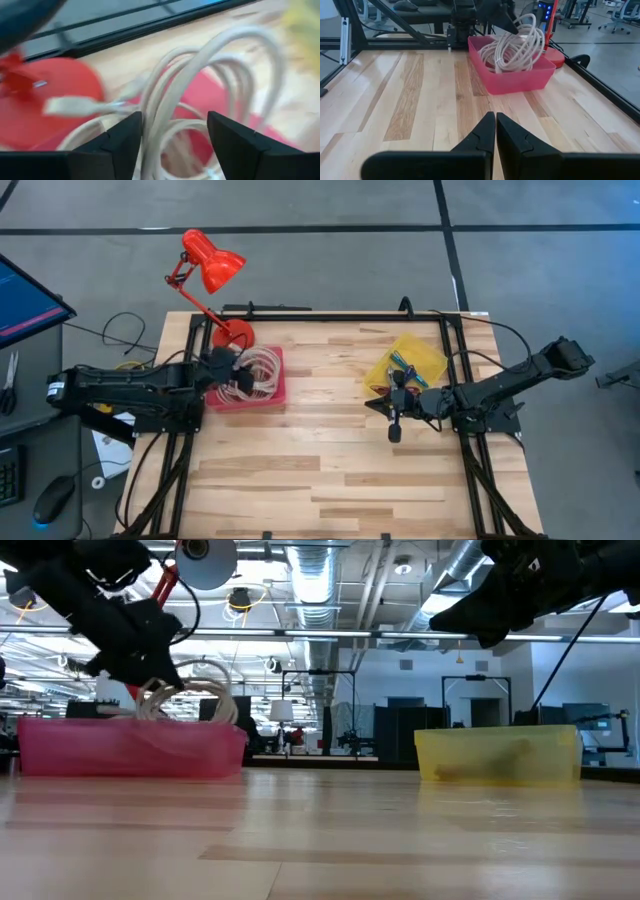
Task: Pick & Place USB Port
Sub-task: Put the brown USB cable into the pink bin, then return to Home Position
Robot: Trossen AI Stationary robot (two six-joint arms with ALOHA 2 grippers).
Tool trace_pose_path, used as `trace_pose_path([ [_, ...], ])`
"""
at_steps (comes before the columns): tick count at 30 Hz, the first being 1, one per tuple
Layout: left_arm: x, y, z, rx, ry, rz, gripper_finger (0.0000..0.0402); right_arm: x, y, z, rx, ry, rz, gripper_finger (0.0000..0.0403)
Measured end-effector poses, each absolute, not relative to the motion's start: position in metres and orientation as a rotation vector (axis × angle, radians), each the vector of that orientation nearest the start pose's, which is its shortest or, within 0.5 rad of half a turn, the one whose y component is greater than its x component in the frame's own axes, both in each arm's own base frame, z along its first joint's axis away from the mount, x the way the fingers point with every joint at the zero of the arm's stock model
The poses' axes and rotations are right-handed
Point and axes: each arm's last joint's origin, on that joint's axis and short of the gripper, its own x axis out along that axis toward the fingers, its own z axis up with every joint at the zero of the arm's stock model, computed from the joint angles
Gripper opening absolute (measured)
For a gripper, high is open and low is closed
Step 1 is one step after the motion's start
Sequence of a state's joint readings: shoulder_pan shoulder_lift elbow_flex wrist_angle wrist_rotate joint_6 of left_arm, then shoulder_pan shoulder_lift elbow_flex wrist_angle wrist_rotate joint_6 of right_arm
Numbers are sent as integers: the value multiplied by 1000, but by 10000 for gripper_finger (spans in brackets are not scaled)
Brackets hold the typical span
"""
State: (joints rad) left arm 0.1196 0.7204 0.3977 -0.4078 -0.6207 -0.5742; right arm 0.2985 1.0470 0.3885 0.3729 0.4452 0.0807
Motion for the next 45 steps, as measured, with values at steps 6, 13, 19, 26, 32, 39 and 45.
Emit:
trace_pose_path([
  [6, 143, 32, 201, -362, 483, 778, 211, 203, 49, 203, -25, 262, -156, 8],
  [13, 143, 32, 216, -229, 543, 740, 187, 203, 49, 203, -26, 266, -156, 8],
  [19, 135, 31, 230, -201, 665, 755, 185, 203, 49, 203, -16, 265, -158, 8],
  [26, 136, 28, 249, -279, 656, 640, 184, 203, 49, 203, -16, 265, -158, 8],
  [32, 145, 19, 261, -357, 586, 436, 184, 203, 49, 204, -14, 255, -157, 8],
  [39, 154, 7, 274, -212, 462, 300, 184, 204, 50, 207, -11, 224, -155, 8],
  [45, 157, 0, 280, -116, 412, 230, 159, 204, 51, 210, -29, 196, -147, 3],
])
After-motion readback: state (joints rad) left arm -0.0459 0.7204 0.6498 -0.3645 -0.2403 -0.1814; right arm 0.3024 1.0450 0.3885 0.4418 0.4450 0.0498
